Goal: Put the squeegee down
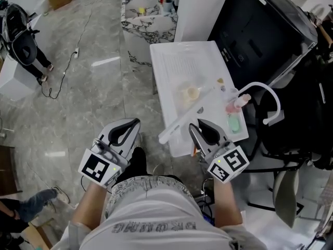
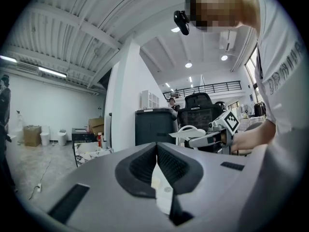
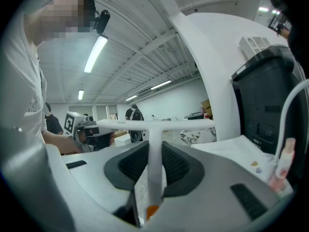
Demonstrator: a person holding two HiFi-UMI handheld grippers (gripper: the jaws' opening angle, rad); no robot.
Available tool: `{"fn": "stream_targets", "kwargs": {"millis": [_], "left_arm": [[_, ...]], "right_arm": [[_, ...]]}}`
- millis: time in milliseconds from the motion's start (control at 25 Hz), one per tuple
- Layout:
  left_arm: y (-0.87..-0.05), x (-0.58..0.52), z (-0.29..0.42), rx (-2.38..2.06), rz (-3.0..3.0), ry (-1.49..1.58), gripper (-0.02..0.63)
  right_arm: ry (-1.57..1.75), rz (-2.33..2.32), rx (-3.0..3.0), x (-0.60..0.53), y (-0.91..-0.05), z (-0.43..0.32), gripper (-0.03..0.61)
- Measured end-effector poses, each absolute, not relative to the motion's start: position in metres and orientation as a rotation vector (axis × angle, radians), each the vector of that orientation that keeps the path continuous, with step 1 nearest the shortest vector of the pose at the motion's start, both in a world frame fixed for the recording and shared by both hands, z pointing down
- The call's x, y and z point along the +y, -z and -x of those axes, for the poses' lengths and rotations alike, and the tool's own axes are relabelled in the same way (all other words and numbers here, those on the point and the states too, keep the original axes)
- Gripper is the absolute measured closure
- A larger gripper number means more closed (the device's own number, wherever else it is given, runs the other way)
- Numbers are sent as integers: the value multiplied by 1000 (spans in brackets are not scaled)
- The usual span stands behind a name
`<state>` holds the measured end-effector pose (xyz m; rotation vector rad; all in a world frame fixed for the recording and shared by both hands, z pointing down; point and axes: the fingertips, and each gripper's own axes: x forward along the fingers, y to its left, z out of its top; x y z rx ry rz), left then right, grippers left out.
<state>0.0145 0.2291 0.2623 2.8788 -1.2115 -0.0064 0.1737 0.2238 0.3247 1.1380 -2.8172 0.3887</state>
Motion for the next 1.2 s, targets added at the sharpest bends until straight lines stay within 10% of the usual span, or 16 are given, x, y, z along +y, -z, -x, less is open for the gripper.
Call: {"fn": "stream_targets", "kwargs": {"millis": [1200], "left_arm": [[-294, 55, 54, -1121, -2822, 1, 594]], "right_arm": [[-475, -1174, -2717, 60, -351, -108, 485]]}}
